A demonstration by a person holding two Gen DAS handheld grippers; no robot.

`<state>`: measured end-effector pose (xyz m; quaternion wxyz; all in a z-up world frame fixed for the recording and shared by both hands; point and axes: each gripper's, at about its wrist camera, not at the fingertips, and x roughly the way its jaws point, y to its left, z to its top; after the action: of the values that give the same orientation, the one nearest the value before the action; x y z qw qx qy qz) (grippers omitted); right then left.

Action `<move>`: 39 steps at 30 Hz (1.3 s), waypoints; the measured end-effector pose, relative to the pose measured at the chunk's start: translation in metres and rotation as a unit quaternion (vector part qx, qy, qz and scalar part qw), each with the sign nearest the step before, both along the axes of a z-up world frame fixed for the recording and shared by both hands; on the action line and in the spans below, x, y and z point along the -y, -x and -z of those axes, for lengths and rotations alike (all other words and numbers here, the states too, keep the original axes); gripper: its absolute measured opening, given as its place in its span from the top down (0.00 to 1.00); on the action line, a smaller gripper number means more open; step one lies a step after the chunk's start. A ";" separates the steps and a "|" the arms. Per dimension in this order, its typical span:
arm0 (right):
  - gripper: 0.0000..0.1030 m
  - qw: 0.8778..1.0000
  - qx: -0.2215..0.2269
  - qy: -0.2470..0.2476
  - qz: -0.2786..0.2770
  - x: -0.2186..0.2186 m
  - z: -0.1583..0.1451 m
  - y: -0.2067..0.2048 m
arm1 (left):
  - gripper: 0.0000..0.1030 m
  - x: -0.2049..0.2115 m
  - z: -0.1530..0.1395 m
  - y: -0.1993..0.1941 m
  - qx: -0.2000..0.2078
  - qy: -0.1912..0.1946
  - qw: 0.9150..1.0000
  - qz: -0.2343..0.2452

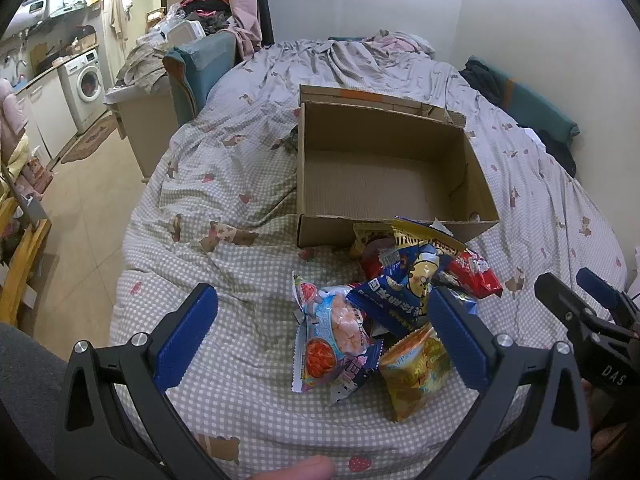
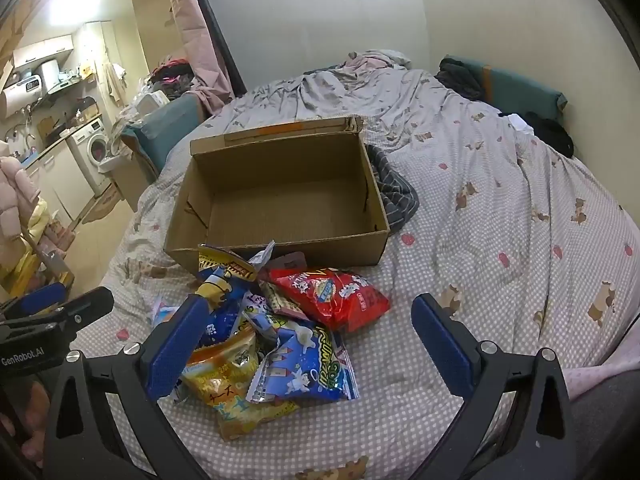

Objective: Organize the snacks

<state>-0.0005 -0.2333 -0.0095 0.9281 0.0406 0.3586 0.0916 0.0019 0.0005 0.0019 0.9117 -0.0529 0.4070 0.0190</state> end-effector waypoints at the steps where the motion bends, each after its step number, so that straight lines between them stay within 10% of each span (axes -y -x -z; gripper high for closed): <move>1: 0.00 1.000 0.000 0.000 0.000 0.000 0.000 0.000 | 0.00 0.001 0.000 0.000 0.001 0.000 1.000 0.000; 39: 0.00 1.000 -0.009 -0.008 0.008 0.002 0.003 -0.003 | 0.00 -0.003 0.002 0.001 -0.010 0.003 1.000 -0.006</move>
<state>0.0028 -0.2357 -0.0129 0.9251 0.0513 0.3660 0.0870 0.0010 0.0036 -0.0005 0.9071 -0.0576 0.4163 0.0233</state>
